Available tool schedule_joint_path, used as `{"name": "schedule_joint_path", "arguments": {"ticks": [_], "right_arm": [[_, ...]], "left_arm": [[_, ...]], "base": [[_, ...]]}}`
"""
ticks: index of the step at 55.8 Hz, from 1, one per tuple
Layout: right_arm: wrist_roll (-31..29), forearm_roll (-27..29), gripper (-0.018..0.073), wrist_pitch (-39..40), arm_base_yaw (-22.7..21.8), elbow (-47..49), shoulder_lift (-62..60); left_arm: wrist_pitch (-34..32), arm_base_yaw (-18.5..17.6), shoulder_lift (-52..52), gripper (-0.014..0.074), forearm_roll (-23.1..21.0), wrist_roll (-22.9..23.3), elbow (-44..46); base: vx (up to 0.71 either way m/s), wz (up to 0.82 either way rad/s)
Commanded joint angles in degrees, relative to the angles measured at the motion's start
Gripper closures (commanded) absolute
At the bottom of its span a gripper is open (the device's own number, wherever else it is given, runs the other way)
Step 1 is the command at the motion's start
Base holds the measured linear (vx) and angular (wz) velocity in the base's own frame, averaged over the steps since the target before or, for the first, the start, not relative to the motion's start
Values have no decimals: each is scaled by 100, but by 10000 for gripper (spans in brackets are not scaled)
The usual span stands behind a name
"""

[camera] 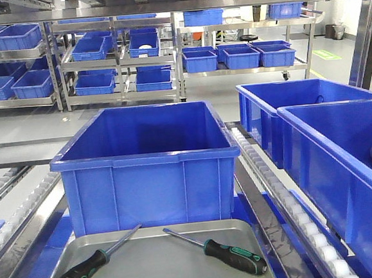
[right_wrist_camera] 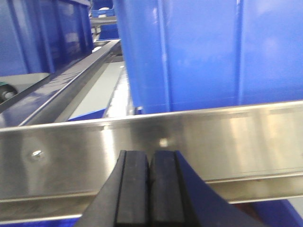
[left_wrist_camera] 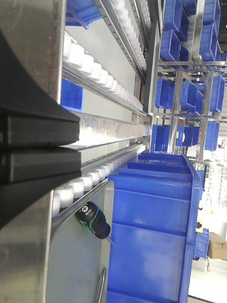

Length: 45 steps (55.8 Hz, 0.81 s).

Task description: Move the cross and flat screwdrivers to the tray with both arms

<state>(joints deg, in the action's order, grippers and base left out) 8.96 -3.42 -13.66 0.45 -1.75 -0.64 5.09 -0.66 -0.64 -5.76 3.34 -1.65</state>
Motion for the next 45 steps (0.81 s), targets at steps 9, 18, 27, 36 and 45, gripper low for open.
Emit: {"name": "schedule_joint_path", "arguments": {"ticks": [9,18,27,36,45], "right_arm": [[-7,-58,570,438,60,-43,-34],[-7,-58,570,438,60,-43,-34],[-7,-58,569,438,62,-43,-34],[-7,-58,567,438,62,-43,-34],[-7,-58,567,438,62,-43,-34]], "left_arm": [[-473,1,-4,602,-7,58,159],[-473,1,-4,602,-7,58,159],[-473,1,-4,602,-7,58,159],[-473,1,-4,602,-7,58,159],[-473,1,-4,602,-7,58,159]], "base": [[0,0],[0,0],[0,0],[0,0],[0,0]]}}
